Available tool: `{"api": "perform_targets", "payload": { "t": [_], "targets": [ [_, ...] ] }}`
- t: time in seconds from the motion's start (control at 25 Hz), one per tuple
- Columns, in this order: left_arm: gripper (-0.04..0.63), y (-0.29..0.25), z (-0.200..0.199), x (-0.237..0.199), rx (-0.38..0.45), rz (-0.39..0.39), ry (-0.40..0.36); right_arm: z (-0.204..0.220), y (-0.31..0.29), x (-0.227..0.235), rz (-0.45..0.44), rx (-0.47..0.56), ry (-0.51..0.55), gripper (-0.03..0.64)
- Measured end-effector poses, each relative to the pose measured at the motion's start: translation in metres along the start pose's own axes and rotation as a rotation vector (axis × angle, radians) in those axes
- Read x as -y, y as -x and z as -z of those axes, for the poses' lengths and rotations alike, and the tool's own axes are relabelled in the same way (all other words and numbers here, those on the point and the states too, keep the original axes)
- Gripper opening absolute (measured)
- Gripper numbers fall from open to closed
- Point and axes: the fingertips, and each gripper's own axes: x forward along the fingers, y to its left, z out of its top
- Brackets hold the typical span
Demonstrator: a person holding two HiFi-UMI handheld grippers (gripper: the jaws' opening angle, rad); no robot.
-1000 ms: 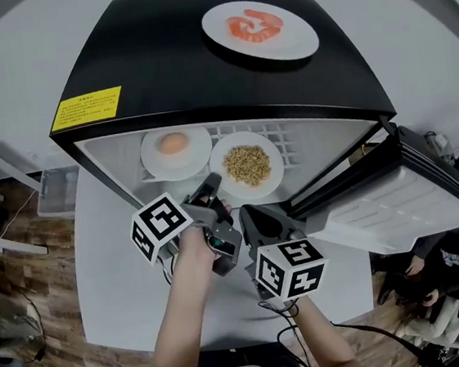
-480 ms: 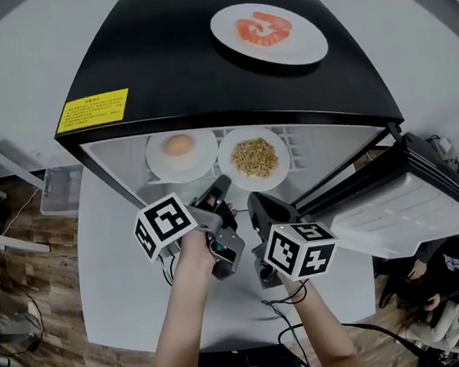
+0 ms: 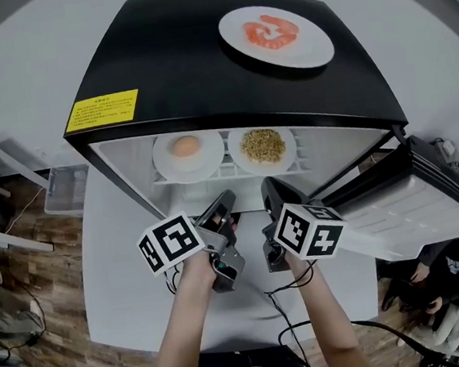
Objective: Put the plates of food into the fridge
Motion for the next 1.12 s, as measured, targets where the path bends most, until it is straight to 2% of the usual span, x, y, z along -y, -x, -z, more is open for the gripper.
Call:
{"api": "perform_targets", "payload": {
  "t": [0.12, 0.24, 0.4, 0.56, 0.64, 0.92, 1.12],
  "targets": [
    [0.020, 0.008, 0.007, 0.004, 0.004, 0.021, -0.032, 0.002, 0.007, -0.005, -0.009, 0.022, 0.019, 0.014],
    [0.020, 0.016, 0.012, 0.009, 0.009, 0.030, -0.155, 0.002, 0.024, -0.016, -0.048, 0.077, 0.016, 0.014],
    [0.020, 0.030, 0.020, 0.018, 0.029, -0.001, -0.450, -0.002, 0.059, -0.034, -0.065, 0.172, 0.102, 0.014],
    [0.020, 0.046, 0.021, 0.035, 0.090, -0.118, -0.840, -0.008, 0.088, -0.049, -0.053, 0.281, 0.263, 0.014],
    [0.012, 0.054, 0.021, 0.044, 0.125, -0.157, -0.971, -0.008, 0.095, -0.055, -0.052, 0.308, 0.288, 0.014],
    [0.009, 0.078, 0.027, 0.070, 0.195, -0.163, -1.116, -0.003, 0.116, -0.062, -0.059, 0.340, 0.236, 0.014],
    [0.008, 0.088, 0.030, 0.078, 0.208, -0.165, -1.131, 0.002, 0.126, -0.070, -0.066, 0.350, 0.231, 0.014]
  ]
}}
